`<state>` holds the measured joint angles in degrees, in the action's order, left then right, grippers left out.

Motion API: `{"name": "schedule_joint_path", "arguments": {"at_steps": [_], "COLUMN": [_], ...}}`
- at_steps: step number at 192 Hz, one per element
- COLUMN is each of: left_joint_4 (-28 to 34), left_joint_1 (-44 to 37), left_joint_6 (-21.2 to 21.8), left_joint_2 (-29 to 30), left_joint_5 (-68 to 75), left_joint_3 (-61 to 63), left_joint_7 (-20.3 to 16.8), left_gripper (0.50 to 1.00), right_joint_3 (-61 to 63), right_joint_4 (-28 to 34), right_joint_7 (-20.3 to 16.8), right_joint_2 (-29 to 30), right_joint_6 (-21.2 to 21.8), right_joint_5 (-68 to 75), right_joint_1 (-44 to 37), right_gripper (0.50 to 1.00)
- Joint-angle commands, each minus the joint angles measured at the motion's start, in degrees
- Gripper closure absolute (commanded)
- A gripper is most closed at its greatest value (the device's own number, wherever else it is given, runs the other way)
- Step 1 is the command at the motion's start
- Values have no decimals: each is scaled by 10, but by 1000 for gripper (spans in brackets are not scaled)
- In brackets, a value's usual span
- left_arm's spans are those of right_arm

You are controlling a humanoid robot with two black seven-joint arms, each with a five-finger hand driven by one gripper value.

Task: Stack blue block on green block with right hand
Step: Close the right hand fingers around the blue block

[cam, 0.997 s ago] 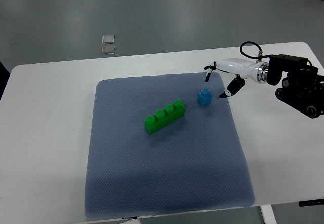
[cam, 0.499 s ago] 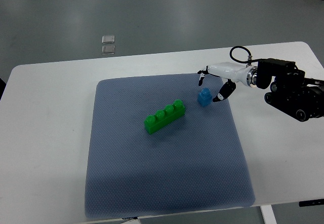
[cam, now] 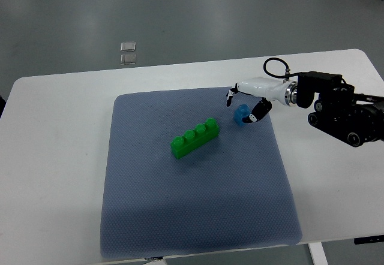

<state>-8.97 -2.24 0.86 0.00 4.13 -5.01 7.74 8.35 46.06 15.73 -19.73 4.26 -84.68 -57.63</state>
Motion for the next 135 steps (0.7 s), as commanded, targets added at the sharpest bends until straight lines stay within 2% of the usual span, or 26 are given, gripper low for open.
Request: {"name": "schedule_joint_path", "arguments": {"at_steps": [1, 135], "left_joint_4": [0, 0], "left_joint_1": [0, 0], "left_joint_6": [0, 0], "left_joint_2": [0, 0], "left_joint_5": [0, 0], "left_joint_3": [0, 0], "left_joint_7": [0, 0], "left_gripper": [500, 500], "right_joint_3": [-11, -20], "right_joint_4": [5, 3], "right_joint_7": [1, 0], "right_joint_2": [-2, -7], "right_joint_6": [-1, -2], "right_joint_5": [-5, -17], "right_joint_1": [0, -6], "right_gripper": [703, 718]}}
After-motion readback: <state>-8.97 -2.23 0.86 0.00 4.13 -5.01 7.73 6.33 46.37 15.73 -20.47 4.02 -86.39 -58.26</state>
